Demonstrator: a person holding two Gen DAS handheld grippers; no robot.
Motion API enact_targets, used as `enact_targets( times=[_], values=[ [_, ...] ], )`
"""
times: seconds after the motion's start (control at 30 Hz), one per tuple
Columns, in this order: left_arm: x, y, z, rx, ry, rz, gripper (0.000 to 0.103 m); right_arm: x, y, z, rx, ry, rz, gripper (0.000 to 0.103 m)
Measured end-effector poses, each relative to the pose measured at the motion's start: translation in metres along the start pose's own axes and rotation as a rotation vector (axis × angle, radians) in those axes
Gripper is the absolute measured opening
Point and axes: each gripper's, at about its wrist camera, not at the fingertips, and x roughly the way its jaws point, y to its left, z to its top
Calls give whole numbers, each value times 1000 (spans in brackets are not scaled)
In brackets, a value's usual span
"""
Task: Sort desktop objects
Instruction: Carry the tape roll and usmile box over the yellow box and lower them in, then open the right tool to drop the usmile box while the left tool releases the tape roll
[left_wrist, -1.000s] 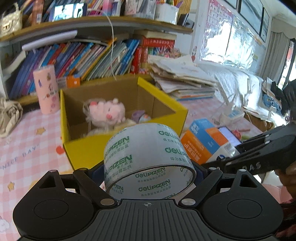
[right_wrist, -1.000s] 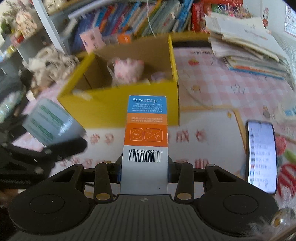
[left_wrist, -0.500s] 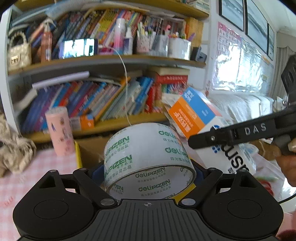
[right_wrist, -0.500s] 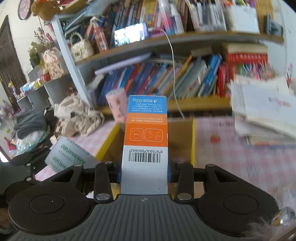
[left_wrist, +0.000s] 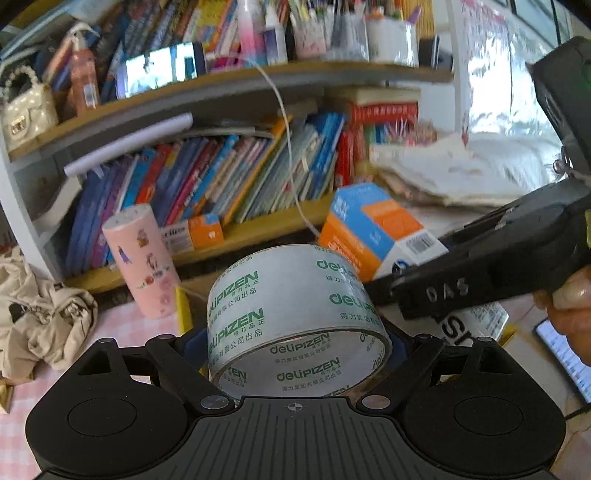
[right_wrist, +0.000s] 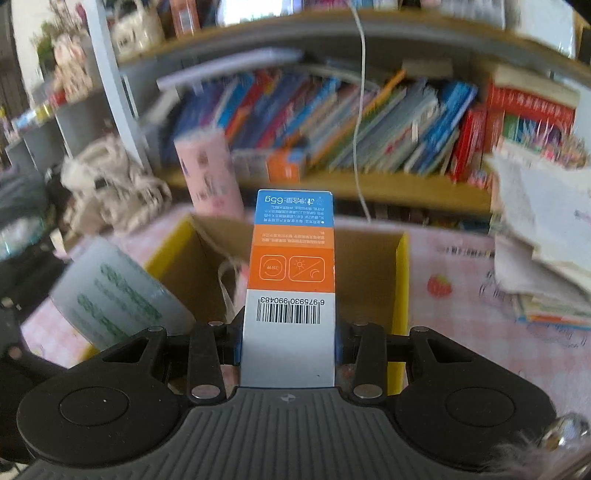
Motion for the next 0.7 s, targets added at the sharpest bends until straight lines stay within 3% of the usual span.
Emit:
enact_targets(
  times=[0.23, 0.5, 0.7],
  values=[
    [23, 2, -12, 9, 78, -20, 91, 27, -4, -14, -35, 86, -17, 38],
    [36, 3, -24, 6, 140, -47, 91, 34, 1, -15, -75, 97, -27, 38],
    [34, 5, -28, -20, 140, -43, 91, 40, 5, -16, -74, 116, -7, 40]
  ],
)
